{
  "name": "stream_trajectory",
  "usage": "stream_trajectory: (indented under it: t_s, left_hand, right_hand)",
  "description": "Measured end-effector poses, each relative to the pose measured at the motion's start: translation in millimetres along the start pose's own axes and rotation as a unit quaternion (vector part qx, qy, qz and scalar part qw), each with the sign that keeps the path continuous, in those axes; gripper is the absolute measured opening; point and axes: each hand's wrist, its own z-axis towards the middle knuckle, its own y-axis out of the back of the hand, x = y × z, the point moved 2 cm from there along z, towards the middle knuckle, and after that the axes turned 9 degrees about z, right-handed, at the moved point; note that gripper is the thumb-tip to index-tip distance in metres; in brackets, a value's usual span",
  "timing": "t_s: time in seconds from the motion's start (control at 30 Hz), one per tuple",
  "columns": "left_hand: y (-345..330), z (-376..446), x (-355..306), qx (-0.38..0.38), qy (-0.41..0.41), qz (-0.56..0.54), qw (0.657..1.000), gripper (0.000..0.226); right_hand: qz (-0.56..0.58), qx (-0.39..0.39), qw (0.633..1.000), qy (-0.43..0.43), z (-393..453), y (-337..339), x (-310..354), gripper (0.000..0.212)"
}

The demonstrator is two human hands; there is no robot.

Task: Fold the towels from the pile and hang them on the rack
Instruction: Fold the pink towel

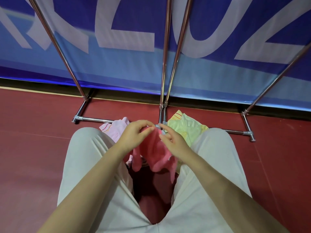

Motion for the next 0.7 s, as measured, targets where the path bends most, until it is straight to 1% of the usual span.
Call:
stream_trajectory:
  t_s: [0.1,0.13,0.23,0.4,0.57,0.67,0.7]
  left_hand:
    - [-8.2,1.8,-4.1,0.023,-0.006,-0.013,1.0,0.014]
    - [-9.0,1.7,-3.5,0.024,-0.002,-0.014,1.0,0.013]
    - [-6.8,-0.2,1.6,0.021,0.019,-0.003,1.0,0.012]
    - [-1.7,-5.2,14.6,0.071,0.066,0.04,0.995,0.014]
    - [10.8,-10.4,25.3,0.04,0.106,0.062,0.992,0.017]
    - [16.0,-12.5,39.0,0.05,0.136,0.088,0.985,0.013]
    - [17.1,-13.5,42.5,0.058,0.149,0.1,0.982,0.015]
  right_hand:
    - [0.005,0.007,1.0,-0.006,3.0,-9.9,2.8,0.015]
    - [0.013,0.007,1.0,-0.01,3.2,-12.0,2.9,0.011]
    - [0.028,-0.015,0.999,-0.016,3.0,-10.9,3.7,0.018]
    - [0.031,-0.105,0.994,-0.005,4.8,12.0,5.7,0.026]
    - [0.028,-0.196,0.978,-0.064,11.4,39.0,-9.5,0.024]
    - [0.043,-0.244,0.965,-0.083,13.9,52.0,-17.0,0.028]
    - [0.049,-0.256,0.961,-0.091,13.7,55.6,-18.1,0.029]
